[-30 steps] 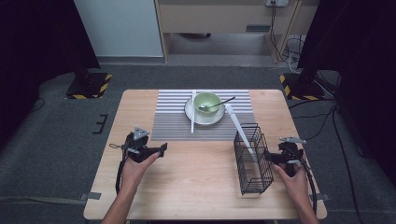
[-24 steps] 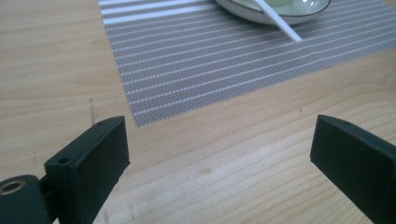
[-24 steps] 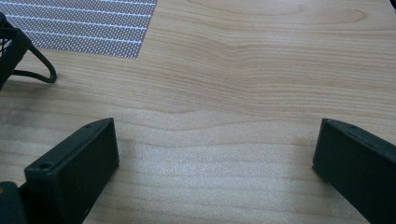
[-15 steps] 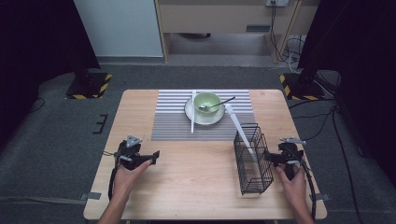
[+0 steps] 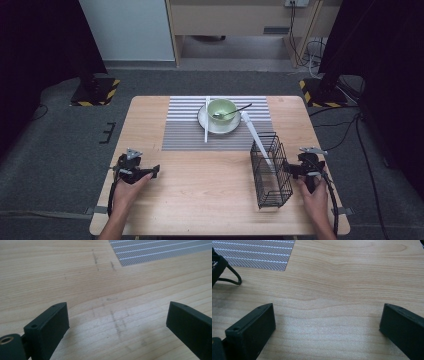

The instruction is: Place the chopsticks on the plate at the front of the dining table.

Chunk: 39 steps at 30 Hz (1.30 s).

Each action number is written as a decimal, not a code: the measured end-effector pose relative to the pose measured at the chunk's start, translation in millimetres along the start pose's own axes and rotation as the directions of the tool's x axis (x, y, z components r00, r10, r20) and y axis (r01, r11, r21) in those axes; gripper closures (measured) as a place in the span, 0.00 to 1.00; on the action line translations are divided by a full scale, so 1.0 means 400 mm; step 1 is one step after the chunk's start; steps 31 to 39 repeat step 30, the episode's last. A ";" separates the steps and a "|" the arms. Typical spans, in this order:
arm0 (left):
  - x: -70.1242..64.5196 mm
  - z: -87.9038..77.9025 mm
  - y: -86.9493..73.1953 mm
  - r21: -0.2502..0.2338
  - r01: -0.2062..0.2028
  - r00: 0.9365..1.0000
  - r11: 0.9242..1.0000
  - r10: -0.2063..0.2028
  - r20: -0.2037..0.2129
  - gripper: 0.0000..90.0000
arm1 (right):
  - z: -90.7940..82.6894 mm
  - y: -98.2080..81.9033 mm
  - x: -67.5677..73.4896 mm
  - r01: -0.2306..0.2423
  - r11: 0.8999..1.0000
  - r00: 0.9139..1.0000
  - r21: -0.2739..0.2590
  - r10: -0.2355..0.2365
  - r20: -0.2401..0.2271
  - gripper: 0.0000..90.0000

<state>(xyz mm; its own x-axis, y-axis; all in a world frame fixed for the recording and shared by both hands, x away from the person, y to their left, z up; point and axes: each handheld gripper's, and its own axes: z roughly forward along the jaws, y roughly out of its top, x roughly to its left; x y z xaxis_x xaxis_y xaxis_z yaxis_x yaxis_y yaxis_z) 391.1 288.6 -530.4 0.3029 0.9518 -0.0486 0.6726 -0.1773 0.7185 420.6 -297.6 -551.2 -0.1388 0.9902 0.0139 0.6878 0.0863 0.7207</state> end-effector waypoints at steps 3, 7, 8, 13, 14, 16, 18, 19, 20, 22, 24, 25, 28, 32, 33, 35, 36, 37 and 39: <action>0.010 0.007 -0.008 0.013 0.009 1.000 1.000 -0.008 -0.005 0.04 | 0.000 0.000 0.000 0.000 1.000 1.000 0.000 0.000 0.000 0.00; 0.014 0.012 -0.015 0.009 -0.011 1.000 1.000 0.011 -0.027 0.04 | 0.000 0.000 0.000 0.000 1.000 1.000 0.000 0.000 0.000 0.00; 0.014 0.012 -0.016 0.006 -0.013 1.000 1.000 0.013 -0.028 0.04 | 0.000 0.000 0.000 0.000 1.000 1.000 0.000 0.000 0.000 0.00; 0.011 0.014 -0.019 -0.002 -0.023 0.999 1.000 0.023 -0.038 0.03 | 0.000 0.000 0.001 -0.003 1.000 1.000 0.001 0.003 0.000 0.00; 0.010 0.014 -0.019 0.000 -0.027 0.999 1.000 0.027 -0.041 0.03 | 0.000 0.000 0.001 -0.003 1.000 1.000 0.001 0.003 0.000 0.00; 0.006 0.015 -0.019 0.006 -0.036 0.998 0.999 0.036 -0.051 0.03 | 0.000 0.000 0.001 -0.003 1.000 1.000 0.001 0.003 0.001 0.00; 0.003 0.017 -0.019 0.012 -0.047 0.997 0.999 0.047 -0.059 0.02 | 0.000 0.000 0.001 -0.002 1.000 1.000 0.001 0.002 0.001 0.00; 0.003 0.017 -0.019 0.012 -0.046 0.997 0.999 0.047 -0.059 0.02 | 0.000 0.000 0.000 -0.001 1.000 1.000 0.000 0.001 0.001 0.00; 0.003 0.017 -0.019 0.013 -0.046 0.997 0.999 0.047 -0.059 0.02 | 0.000 0.000 0.001 -0.004 1.000 1.000 0.001 0.004 0.001 0.00; 0.003 0.017 -0.019 0.013 -0.044 0.997 0.999 0.045 -0.059 0.02 | 0.000 0.000 0.001 -0.002 1.000 1.000 0.001 0.002 0.002 0.00; 0.003 0.017 -0.019 0.014 -0.041 0.997 0.999 0.042 -0.059 0.01 | -0.001 0.000 0.001 -0.006 1.000 1.000 0.001 0.006 0.004 0.00; 0.003 0.017 -0.019 0.015 -0.040 0.997 0.999 0.041 -0.060 0.01 | -0.001 0.000 0.002 -0.007 1.000 1.000 0.001 0.007 0.005 0.00; 0.003 0.017 -0.019 0.018 -0.033 0.997 0.999 0.034 -0.070 0.00 | -0.001 -0.001 0.002 -0.009 1.000 1.000 0.001 0.009 0.007 0.00; 0.001 0.017 -0.020 0.018 -0.027 0.997 0.999 0.028 -0.077 0.00 | -0.002 -0.002 0.005 -0.017 1.000 1.000 0.000 0.017 0.016 0.00; 0.001 0.017 -0.020 0.018 -0.027 0.997 0.999 0.028 -0.077 0.00 | -0.002 -0.002 0.005 -0.017 1.000 1.000 0.000 0.017 0.016 0.00; 0.001 0.017 -0.020 0.018 -0.027 0.997 0.999 0.028 -0.077 0.00 | -0.002 -0.002 0.005 -0.017 1.000 1.000 0.000 0.017 0.016 0.00; 0.001 0.017 -0.020 0.018 -0.027 0.997 0.999 0.028 -0.077 0.00 | -0.002 -0.002 0.005 -0.017 1.000 1.000 0.000 0.017 0.016 0.00; 0.001 0.017 -0.020 0.018 -0.027 0.997 0.999 0.028 -0.077 0.00 | -0.002 -0.002 0.005 -0.017 1.000 1.000 0.000 0.017 0.016 0.00; 0.001 0.017 -0.020 0.018 -0.027 0.997 0.999 0.028 -0.077 0.00 | -0.002 -0.002 0.005 -0.017 1.000 1.000 0.000 0.017 0.016 0.00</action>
